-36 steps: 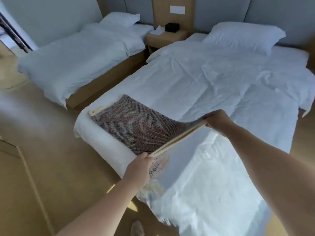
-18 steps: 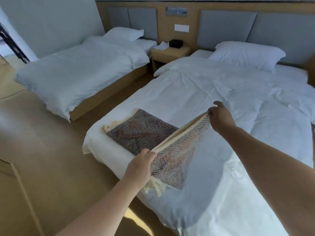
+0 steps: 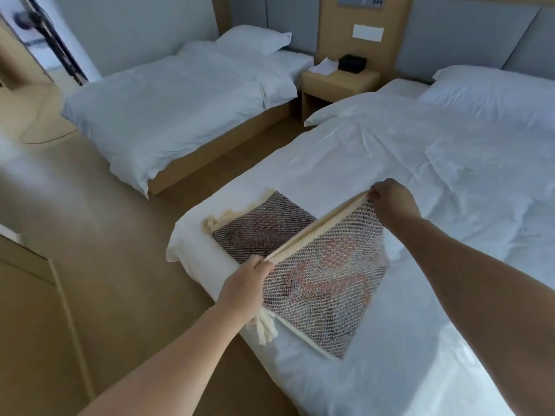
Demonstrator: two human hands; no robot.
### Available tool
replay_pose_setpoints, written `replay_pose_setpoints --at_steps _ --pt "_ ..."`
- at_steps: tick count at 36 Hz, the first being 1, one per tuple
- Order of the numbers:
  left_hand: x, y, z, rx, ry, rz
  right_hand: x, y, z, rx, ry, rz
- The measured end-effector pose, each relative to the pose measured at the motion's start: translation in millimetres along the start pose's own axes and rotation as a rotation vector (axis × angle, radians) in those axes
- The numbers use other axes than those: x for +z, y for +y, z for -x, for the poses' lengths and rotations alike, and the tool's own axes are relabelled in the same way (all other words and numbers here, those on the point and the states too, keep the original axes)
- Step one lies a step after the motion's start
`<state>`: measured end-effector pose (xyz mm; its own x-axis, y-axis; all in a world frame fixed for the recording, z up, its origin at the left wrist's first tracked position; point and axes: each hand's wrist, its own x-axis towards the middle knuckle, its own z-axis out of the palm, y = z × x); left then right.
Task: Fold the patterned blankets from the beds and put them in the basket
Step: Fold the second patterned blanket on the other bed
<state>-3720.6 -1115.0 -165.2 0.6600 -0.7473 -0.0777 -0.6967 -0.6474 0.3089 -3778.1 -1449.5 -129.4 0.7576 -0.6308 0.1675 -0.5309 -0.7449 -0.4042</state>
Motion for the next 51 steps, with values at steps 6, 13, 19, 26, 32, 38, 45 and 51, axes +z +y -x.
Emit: replay_pose_setpoints --at_steps 6,13,19,26,32,38,45,51 --pt "-7.5 -19.2 -32.5 -0.079 0.002 0.005 17.6 -12.2 -45.9 -0.051 -0.051 0.004" --pt "-14.6 -51.3 -61.1 -0.122 -0.009 0.009 45.9 -34.9 -89.2 -0.059 -0.095 0.005" --pt "-11.7 -96.6 -89.3 -0.120 -0.045 0.026 82.6 -61.0 -118.6 -0.034 -0.130 0.004" --pt "1.1 -176.6 -149.9 -0.076 -0.152 0.028 147.8 -96.2 -161.3 0.068 -0.136 0.068" --pt "17.9 -243.9 -202.3 -0.022 -0.286 0.041 221.9 -118.1 -194.4 0.176 -0.168 0.102" --pt "48.5 -295.4 -238.8 -0.016 -0.415 0.063 288.3 -129.3 -222.5 0.205 -0.249 0.134" --pt "83.3 -330.0 -270.7 -0.041 -0.473 0.103 354.1 -133.5 -248.3 0.211 -0.315 0.172" --pt "108.0 -351.2 -294.3 -0.030 -0.489 0.118 397.0 -132.2 -269.5 0.230 -0.346 0.231"
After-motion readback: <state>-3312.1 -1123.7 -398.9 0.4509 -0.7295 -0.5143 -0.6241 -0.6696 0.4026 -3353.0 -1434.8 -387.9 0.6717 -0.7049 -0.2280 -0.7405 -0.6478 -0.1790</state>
